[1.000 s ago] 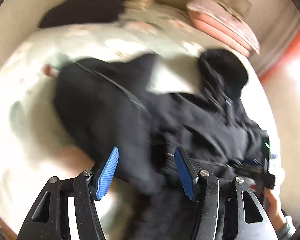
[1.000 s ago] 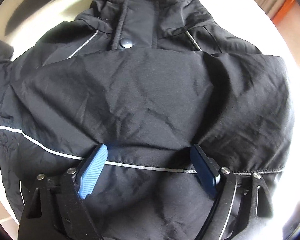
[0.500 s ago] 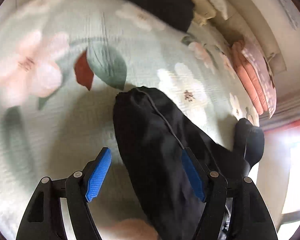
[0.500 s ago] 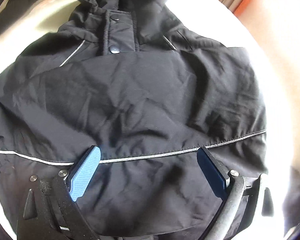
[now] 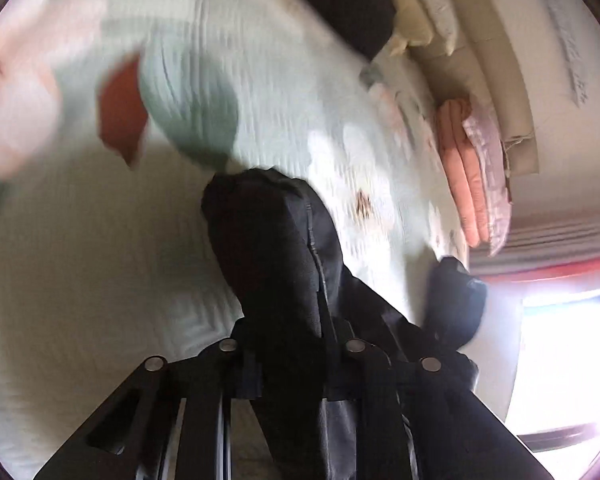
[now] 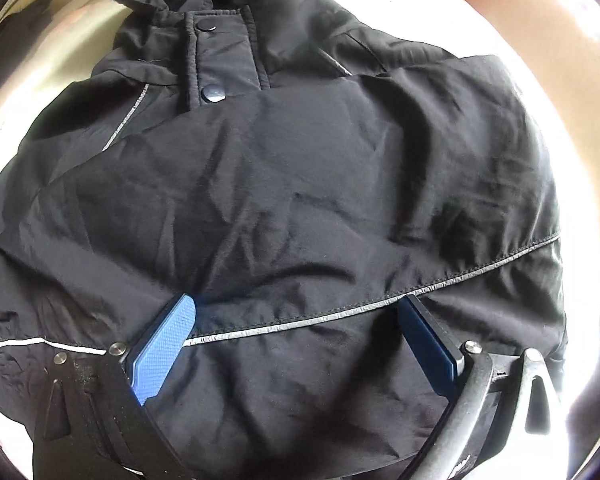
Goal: Fold large clothes
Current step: 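Grasp the other sleeve cuff with the left gripper and lift it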
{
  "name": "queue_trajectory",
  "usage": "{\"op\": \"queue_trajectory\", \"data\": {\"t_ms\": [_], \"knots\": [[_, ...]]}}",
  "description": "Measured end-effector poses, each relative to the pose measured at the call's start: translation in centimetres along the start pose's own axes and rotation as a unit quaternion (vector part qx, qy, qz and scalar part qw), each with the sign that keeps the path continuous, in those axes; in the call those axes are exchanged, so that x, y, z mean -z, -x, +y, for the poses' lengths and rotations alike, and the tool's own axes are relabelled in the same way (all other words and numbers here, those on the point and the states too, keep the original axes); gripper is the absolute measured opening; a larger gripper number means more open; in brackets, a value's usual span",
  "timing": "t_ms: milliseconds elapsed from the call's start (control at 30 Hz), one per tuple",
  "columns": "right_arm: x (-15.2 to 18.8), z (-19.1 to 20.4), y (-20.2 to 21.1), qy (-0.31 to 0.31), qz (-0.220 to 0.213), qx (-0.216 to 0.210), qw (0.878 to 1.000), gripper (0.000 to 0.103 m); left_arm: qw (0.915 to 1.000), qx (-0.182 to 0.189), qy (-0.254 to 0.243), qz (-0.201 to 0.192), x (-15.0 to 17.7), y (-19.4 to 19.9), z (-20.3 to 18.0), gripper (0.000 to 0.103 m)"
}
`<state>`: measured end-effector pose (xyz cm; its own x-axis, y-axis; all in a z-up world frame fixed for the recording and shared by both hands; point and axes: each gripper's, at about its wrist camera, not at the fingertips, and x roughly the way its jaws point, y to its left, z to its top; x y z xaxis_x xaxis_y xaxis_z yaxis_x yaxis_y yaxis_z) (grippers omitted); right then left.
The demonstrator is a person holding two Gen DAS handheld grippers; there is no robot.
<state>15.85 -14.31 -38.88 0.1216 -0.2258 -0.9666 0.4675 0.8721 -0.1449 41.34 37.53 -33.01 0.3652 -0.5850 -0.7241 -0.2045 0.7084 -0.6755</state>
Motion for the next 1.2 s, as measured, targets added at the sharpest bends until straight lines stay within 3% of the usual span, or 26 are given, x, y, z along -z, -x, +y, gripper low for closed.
{"op": "queue_trajectory", "data": {"t_ms": [167,233,333,533,667,767,833,900,967,1067,1167,1200], "knots": [[0.9,2.7,2.5,0.037,-0.032,0.022,0.999,0.091,0.9948,-0.023,-0.034,-0.093,1.9,7.1,-1.1,0.017],[1.2,4.3,4.0,0.048,-0.049,0.015,0.998,0.091,0.9915,-0.037,-0.02,-0.123,2.8,9.8,0.0,0.017],[1.5,7.7,6.9,0.069,-0.069,-0.027,0.995,0.091,0.9838,-0.075,0.01,-0.163,5.0,13.5,2.5,0.017],[2.2,18.2,10.2,0.154,-0.087,-0.117,0.977,0.091,0.9728,-0.162,0.079,-0.145,10.4,13.1,8.8,0.017],[2.8,25.0,8.9,0.219,-0.07,-0.128,0.965,0.089,0.9724,-0.143,0.137,-0.123,11.8,11.6,12.7,0.022],[2.9,28.2,8.1,0.244,-0.068,-0.109,0.961,0.089,0.9748,-0.113,0.148,-0.123,11.4,11.9,12.8,0.026],[2.8,28.8,8.0,0.243,-0.062,-0.125,0.96,0.088,0.9768,-0.109,0.136,-0.124,11.0,12.5,12.5,0.036],[3.0,29.8,8.0,0.249,-0.065,-0.124,0.958,0.088,0.978,-0.101,0.129,-0.129,10.4,13.0,12.4,0.058],[3.5,31.3,7.4,0.267,-0.059,-0.119,0.955,0.088,0.9773,-0.091,0.141,-0.129,9.9,13.0,13.3,0.065],[4.1,32.7,3.8,0.277,-0.008,-0.12,0.953,0.089,0.9737,-0.08,0.173,-0.124,9.7,12.0,15.3,0.065],[3.9,33.2,2.6,0.273,-0.013,-0.116,0.955,0.103,0.9701,-0.06,0.191,-0.138,9.4,12.0,16.5,0.065],[3.6,33.3,2.3,0.268,-0.007,-0.117,0.956,0.103,0.9698,-0.059,0.192,-0.139,9.4,12.0,16.5,0.064]]}}
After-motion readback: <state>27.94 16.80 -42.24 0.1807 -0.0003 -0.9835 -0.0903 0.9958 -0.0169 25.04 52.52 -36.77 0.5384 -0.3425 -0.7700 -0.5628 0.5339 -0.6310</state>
